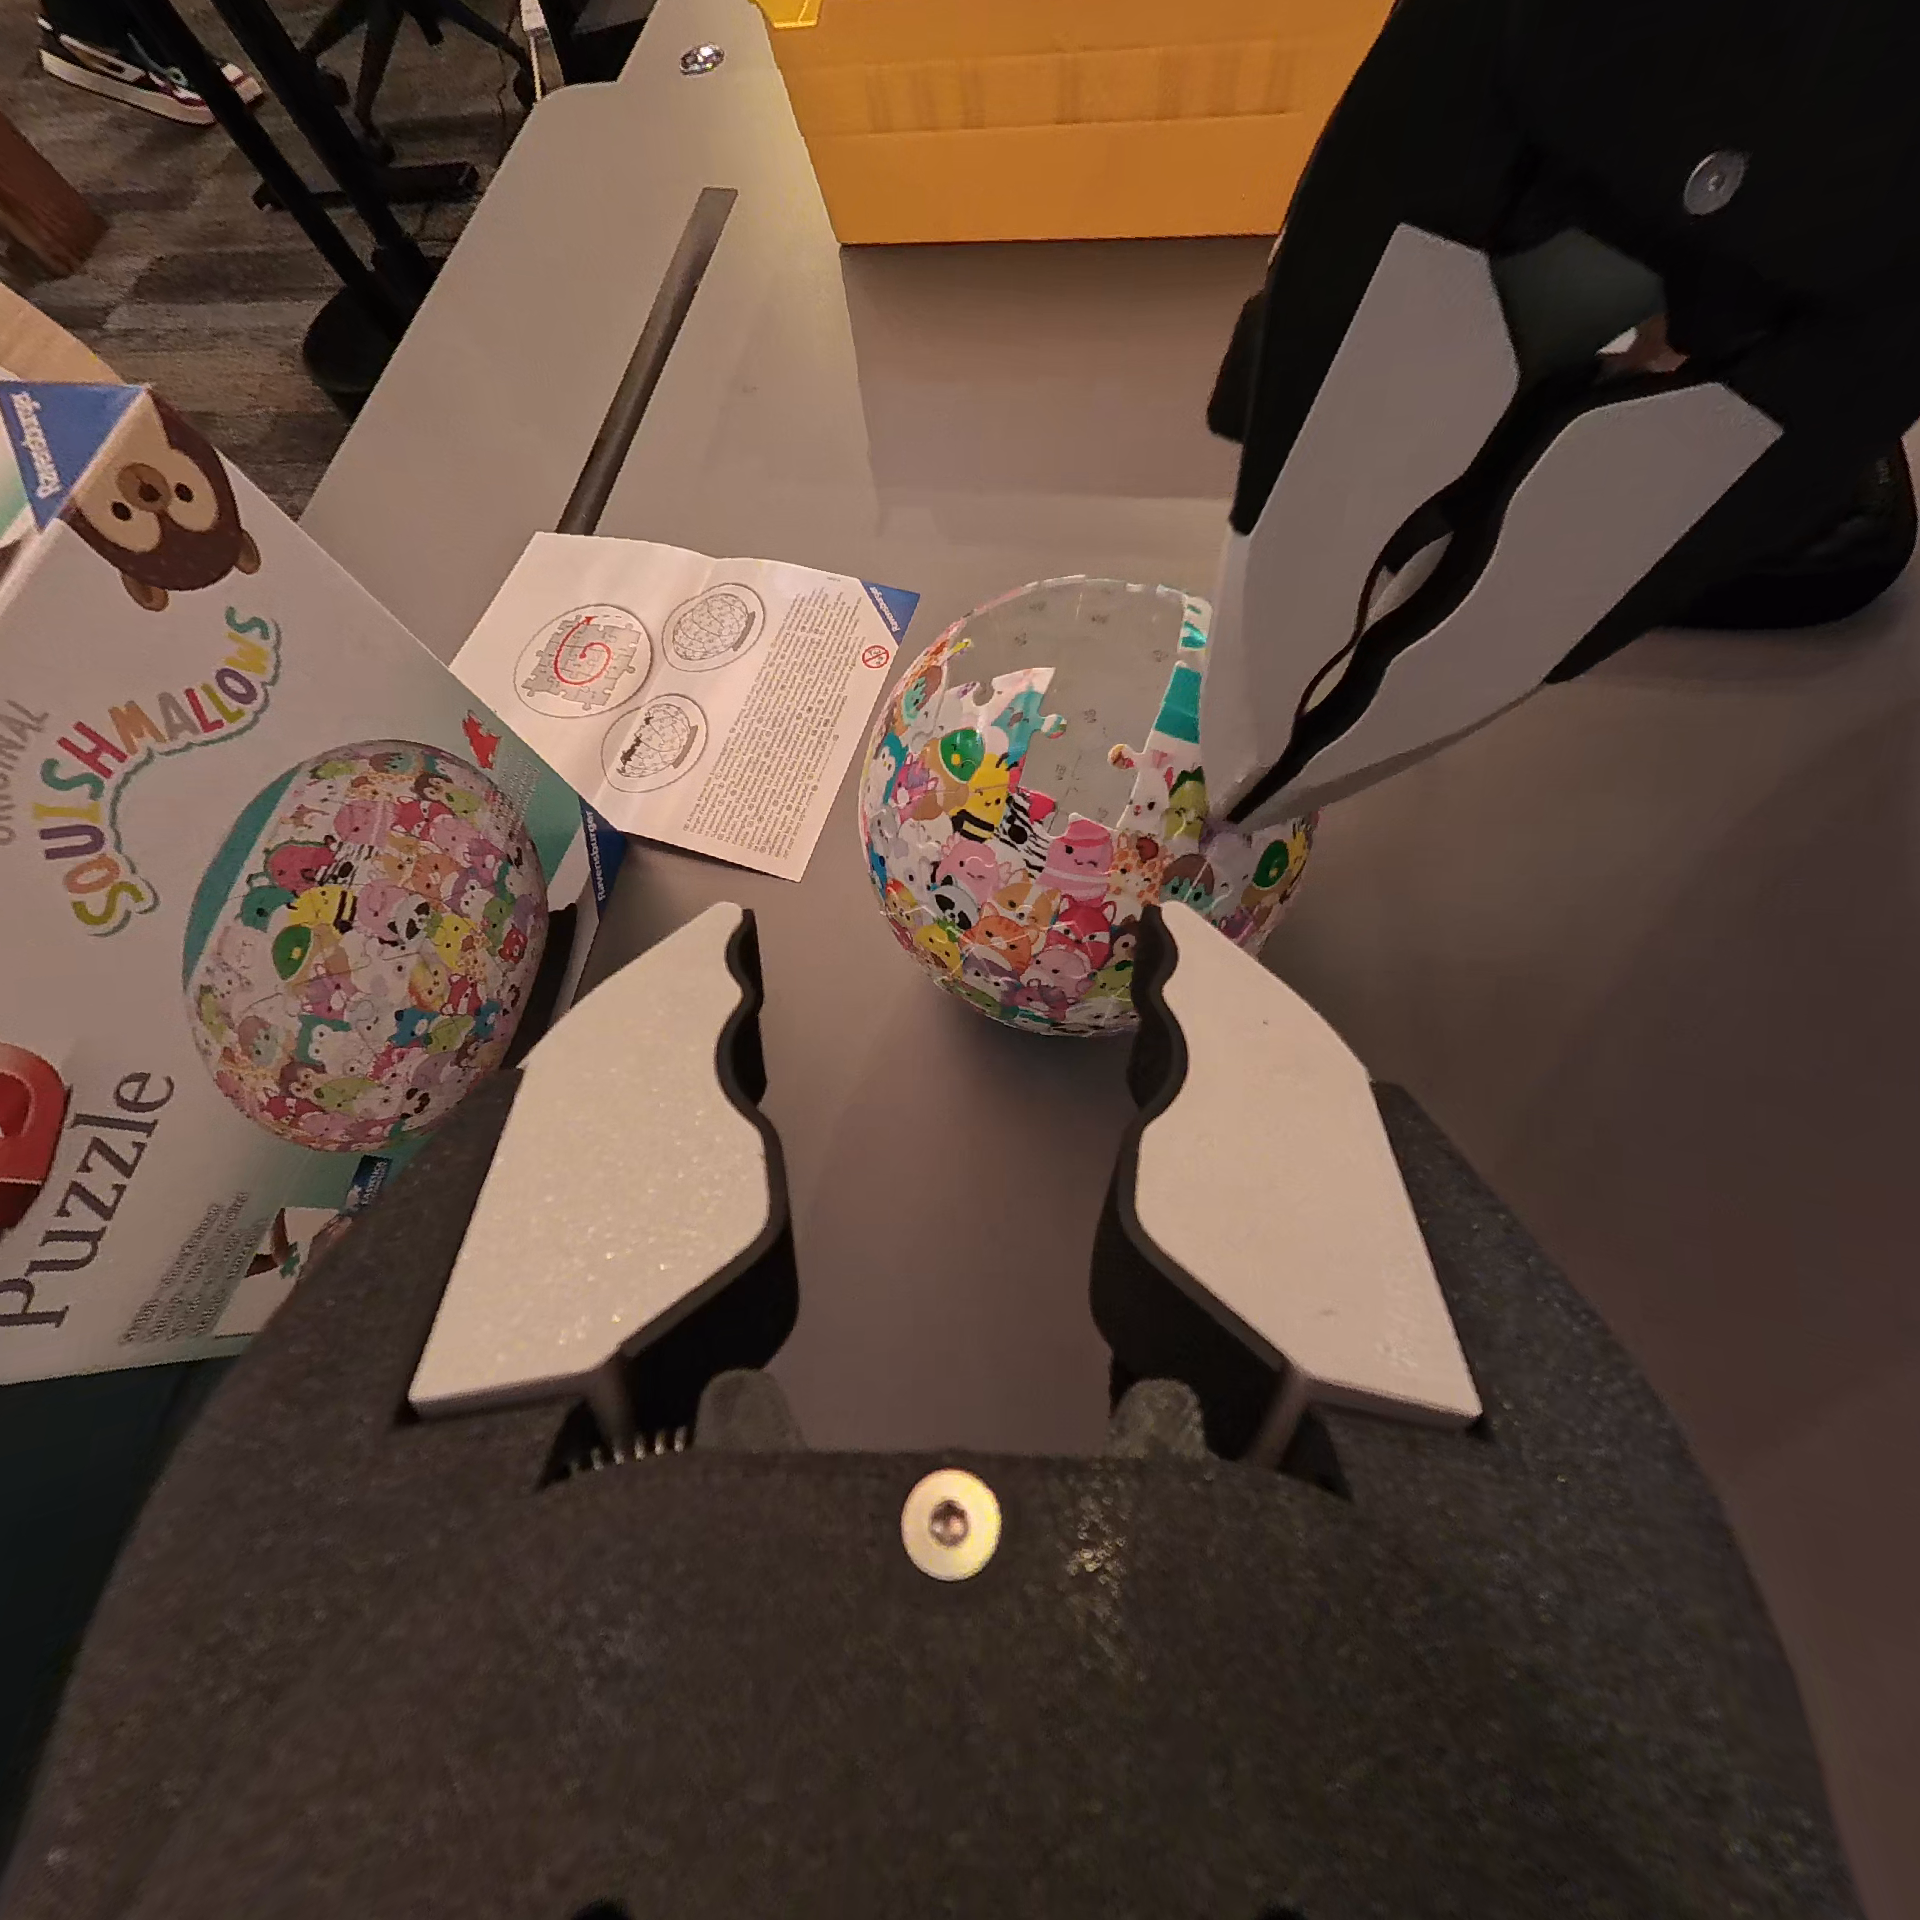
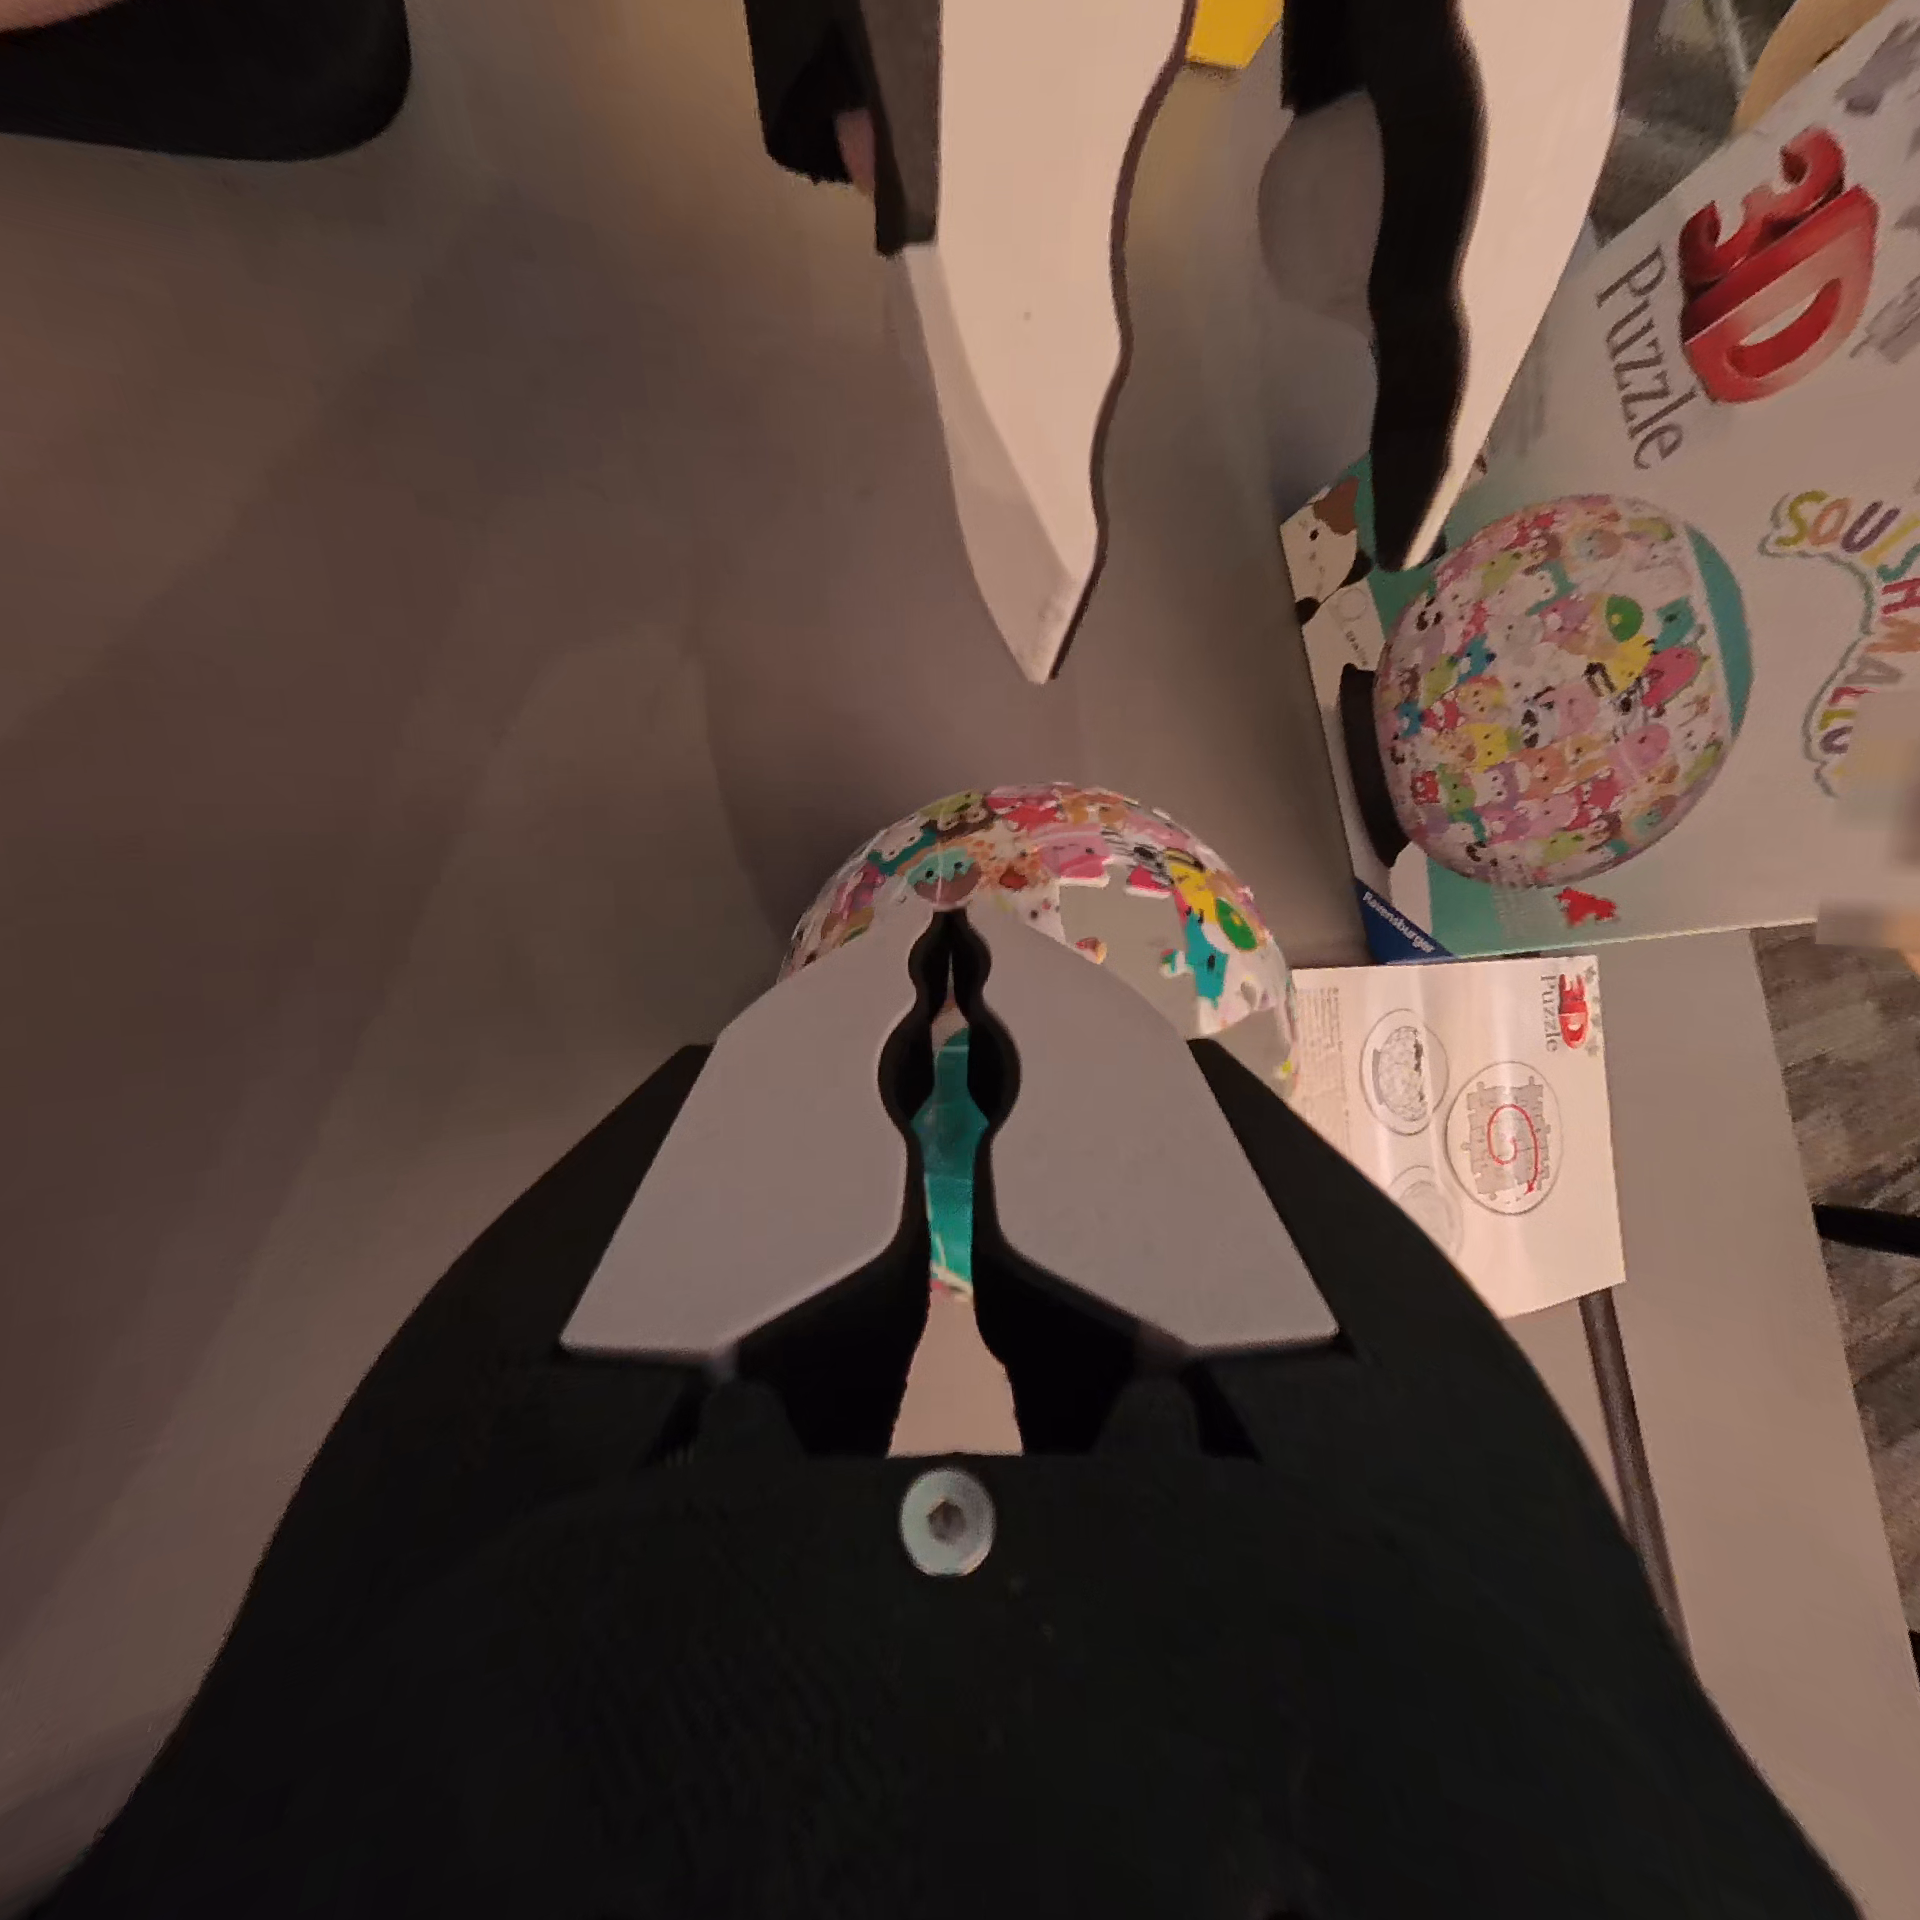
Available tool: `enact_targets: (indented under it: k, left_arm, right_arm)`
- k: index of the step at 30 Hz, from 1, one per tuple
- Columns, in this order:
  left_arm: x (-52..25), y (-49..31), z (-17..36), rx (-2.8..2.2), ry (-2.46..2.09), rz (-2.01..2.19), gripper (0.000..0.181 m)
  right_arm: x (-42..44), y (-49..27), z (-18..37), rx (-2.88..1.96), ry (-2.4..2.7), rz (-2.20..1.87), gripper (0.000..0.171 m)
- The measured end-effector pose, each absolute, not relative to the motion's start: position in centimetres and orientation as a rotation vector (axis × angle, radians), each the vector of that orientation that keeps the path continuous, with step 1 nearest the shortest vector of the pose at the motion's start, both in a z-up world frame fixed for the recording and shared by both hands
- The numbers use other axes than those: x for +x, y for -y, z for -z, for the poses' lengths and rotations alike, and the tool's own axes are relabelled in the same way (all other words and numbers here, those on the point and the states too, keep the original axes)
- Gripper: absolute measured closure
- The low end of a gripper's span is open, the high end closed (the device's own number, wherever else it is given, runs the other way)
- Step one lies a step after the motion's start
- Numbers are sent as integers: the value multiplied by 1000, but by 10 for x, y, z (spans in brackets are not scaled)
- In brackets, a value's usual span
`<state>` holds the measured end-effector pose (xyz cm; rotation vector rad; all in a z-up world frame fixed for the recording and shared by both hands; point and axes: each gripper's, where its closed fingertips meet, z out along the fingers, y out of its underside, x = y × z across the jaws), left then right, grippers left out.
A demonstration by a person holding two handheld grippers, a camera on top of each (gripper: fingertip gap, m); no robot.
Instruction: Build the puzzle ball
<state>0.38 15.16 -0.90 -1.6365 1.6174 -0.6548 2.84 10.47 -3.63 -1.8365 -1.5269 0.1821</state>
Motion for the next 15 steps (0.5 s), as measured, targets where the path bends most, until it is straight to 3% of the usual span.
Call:
enact_targets:
  k: [15]
  left_arm:
    - [6,-152,13,-1646,-1625,649,112]
  right_arm:
    - [42,-102,20,-1735,1450,-126,170]
